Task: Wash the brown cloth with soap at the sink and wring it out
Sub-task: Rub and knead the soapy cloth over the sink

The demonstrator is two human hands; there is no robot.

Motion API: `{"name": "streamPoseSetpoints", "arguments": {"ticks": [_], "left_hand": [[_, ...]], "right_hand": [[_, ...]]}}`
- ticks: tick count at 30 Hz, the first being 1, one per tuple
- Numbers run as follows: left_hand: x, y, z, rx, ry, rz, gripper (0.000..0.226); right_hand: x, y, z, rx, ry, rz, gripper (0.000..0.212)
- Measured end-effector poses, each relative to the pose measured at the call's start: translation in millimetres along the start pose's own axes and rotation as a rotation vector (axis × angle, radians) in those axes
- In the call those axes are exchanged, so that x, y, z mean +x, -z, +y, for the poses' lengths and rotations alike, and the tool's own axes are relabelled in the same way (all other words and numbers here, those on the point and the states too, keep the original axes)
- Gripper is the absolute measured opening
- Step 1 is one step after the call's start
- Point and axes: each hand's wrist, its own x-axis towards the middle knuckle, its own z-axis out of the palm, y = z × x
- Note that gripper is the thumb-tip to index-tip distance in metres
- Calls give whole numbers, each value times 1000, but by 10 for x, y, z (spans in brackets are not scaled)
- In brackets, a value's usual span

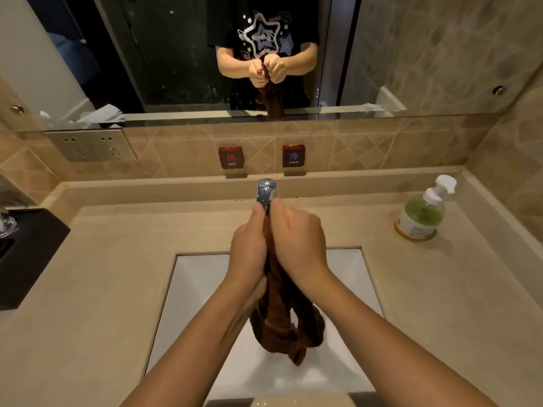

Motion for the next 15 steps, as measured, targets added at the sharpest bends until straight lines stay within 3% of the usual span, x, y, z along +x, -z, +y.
{"name": "streamPoseSetpoints", "arguments": {"ticks": [3,7,12,15], "left_hand": [[40,33,32,-32,-1,21,49],[-55,-32,-70,-8,48,-80,46],[2,117,45,-143,94,-238,47],[38,235,82,-188,63,-326,59]], "right_hand": [[-189,-41,-78,-50,96,9,43],[207,91,16,178,-191,-12,54],[246,121,94,454,-343,-86,49],[288,244,167,670,-519,-266,50]]}}
